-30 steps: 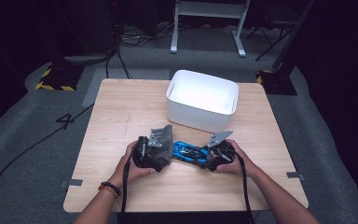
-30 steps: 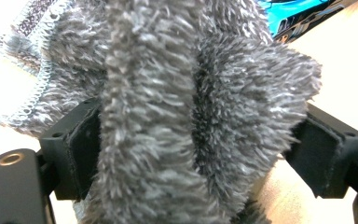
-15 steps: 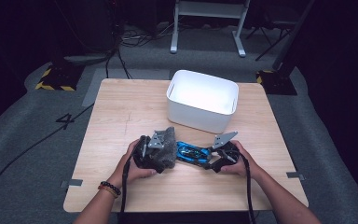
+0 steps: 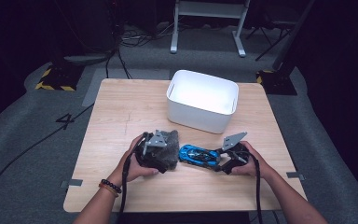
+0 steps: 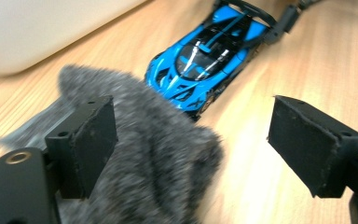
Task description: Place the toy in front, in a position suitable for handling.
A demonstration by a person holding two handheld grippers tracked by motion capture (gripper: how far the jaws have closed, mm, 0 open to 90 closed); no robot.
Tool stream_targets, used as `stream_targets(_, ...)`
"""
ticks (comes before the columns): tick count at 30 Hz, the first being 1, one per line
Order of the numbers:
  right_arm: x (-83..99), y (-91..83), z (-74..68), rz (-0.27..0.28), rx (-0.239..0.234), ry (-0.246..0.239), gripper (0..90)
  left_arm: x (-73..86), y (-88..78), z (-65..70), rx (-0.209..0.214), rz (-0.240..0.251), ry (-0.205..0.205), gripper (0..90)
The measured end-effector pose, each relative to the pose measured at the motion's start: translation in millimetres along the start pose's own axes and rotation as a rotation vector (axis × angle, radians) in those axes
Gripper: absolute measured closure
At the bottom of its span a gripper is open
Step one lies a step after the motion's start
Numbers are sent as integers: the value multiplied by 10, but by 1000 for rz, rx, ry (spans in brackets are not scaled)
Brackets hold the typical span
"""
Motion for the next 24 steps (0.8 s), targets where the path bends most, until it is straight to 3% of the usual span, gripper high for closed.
stream_targets(5,96,-75,-13,-1,-12,-3,252,-102,278,133,55,-84,82,160)
stream_targets(9,111,-60,-11,-7,-11,-20,252,-140,503,129,87,-142,96,161)
stream_targets(11,114,-61,-8,-7,-13,-17,251,-134,536,123,86,-163,104,165)
stream_targets(14,111,-59,-9,-4,-8,-9,247,-113,467,121,83,-148,102,167)
stream_targets(18,86,-56,-18,-6,3,6,227,-48,284,96,47,-116,85,167)
stream_targets(24,-27,-121,-41,4,33,9,218,211,76,5,-16,-133,38,172)
Point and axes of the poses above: each handheld gripper's, and its own axes: y roughly forward along the jaws, x roughly out of its underside, z roughly to its right, the point moved 6 cm from there along y, roughly forward along the jaws, and after that the axes turned 4 degrees about -z, right-handed, at the moved point
